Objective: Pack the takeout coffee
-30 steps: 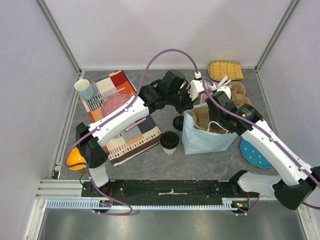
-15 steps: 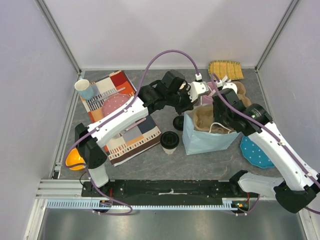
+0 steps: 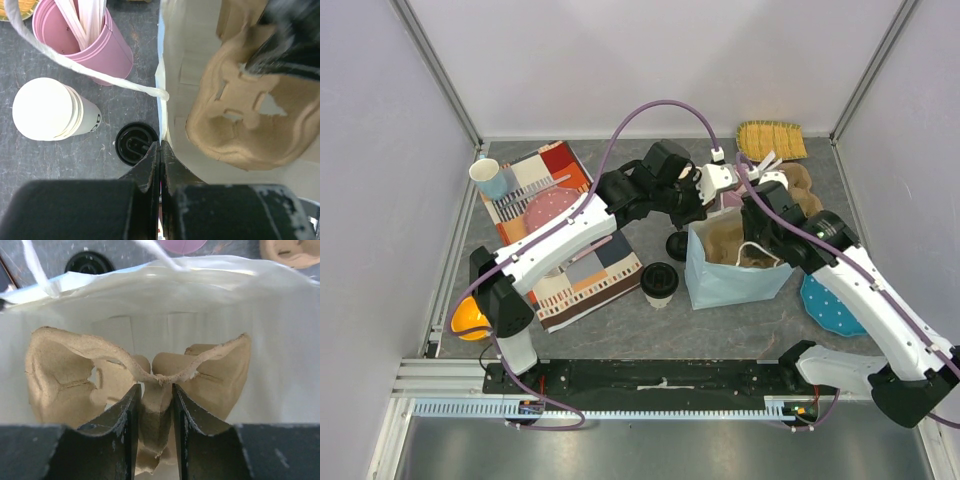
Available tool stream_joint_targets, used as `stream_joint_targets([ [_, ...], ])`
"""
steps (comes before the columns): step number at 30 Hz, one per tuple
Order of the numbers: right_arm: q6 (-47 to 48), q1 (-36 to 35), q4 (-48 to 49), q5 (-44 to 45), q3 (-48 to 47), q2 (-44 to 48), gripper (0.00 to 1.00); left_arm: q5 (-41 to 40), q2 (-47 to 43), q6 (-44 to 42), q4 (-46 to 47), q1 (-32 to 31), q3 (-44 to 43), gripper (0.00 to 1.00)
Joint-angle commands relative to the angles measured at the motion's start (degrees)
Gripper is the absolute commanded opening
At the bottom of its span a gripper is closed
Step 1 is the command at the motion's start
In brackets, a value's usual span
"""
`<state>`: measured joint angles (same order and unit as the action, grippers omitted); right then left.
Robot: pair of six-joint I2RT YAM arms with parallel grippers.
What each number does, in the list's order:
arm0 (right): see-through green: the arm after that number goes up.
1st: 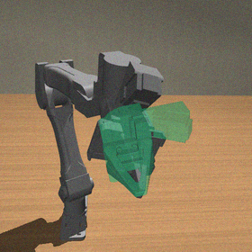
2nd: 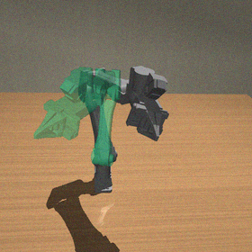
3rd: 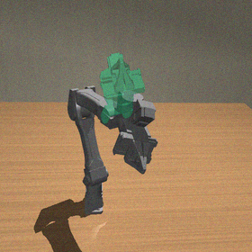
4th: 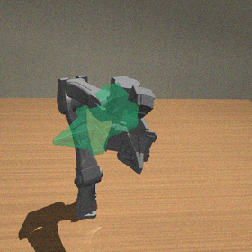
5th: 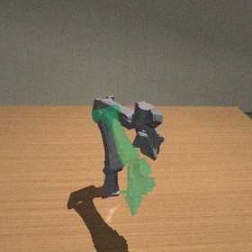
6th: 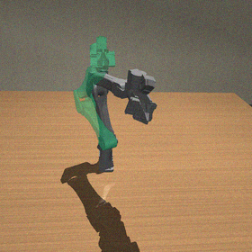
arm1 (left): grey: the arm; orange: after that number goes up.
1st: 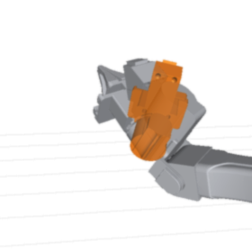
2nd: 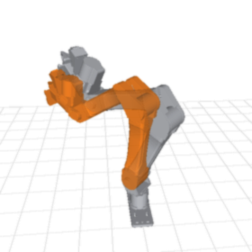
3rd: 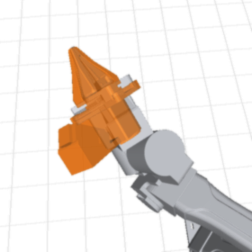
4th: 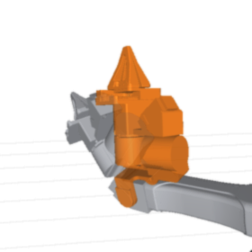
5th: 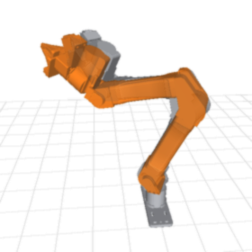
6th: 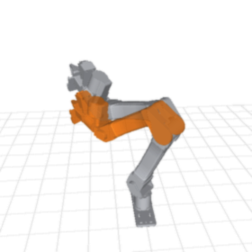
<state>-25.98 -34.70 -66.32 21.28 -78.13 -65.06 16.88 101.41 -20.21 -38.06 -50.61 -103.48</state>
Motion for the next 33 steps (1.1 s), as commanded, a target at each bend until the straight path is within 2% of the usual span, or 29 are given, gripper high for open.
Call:
stream_joint_targets([
  [1, 1.3, 0.2, 6.2, -4.9, 5.9, -0.6, 0.36, 2.5, -1.0, 3.3, 0.6, -0.8, -3.6, 0.02],
  [14, 1.5, 0.1, 17.6, -5.4, 19.2, 0.1, 0.36, 3.0, -0.1, 8.5, 0.5, -1.4, -3.5, 0.02],
  [24, 3.3, 0.0, 26.3, -6.1, 24.2, 9.7, 0.35, 2.2, 0.0, 8.2, 0.5, -1.2, -2.2, 0.02],
  [27, 4.6, 0.0, 25.3, -8.4, 24.7, 9.1, 0.35, 3.6, -0.4, 9.0, 0.6, -0.5, -4.1, 0.31],
  [28, 4.8, 0.0, 25.2, -8.7, 24.8, 8.9, 0.36, 3.8, -0.6, 9.1, 0.7, 0.2, -5.5, 0.45],
  [31, 5.0, 0.0, 25.5, -9.7, 25.1, 8.8, 0.35, 7.6, -0.3, 10.7, 1.7, 3.0, -8.0, 0.56],
  [33, 5.0, 0.0, 25.6, -9.7, 25.2, 8.8, 0.35, 11.5, 0.3, 12.6, 3.1, 4.5, -8.8, 0.57],
])
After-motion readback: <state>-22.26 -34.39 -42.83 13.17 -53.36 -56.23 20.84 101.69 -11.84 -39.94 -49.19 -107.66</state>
